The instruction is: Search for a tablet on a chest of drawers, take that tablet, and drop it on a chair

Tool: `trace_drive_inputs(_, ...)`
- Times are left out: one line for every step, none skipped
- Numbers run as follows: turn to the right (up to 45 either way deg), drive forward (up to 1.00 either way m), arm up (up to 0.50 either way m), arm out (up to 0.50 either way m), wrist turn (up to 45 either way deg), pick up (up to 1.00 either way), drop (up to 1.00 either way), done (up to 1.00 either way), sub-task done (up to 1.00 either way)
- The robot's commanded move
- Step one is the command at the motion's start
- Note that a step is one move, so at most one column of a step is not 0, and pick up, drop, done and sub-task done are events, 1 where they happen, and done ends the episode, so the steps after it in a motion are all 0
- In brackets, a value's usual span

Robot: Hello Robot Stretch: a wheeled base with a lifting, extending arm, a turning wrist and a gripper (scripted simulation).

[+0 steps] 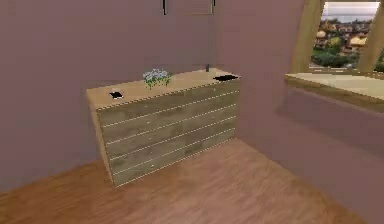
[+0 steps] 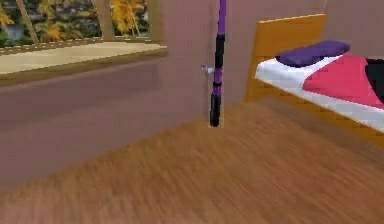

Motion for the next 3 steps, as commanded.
trace_drive_inputs(-39.0,0.0,0.0,0.0,0.0,0.0,0.0,0.0,0.0)
trace_drive_inputs(0.0,0.9,0.0,0.0,0.0,0.0,0.0,0.0,0.0)
trace_drive_inputs(45.0,0.0,0.0,0.0,0.0,0.0,0.0,0.0,0.0)
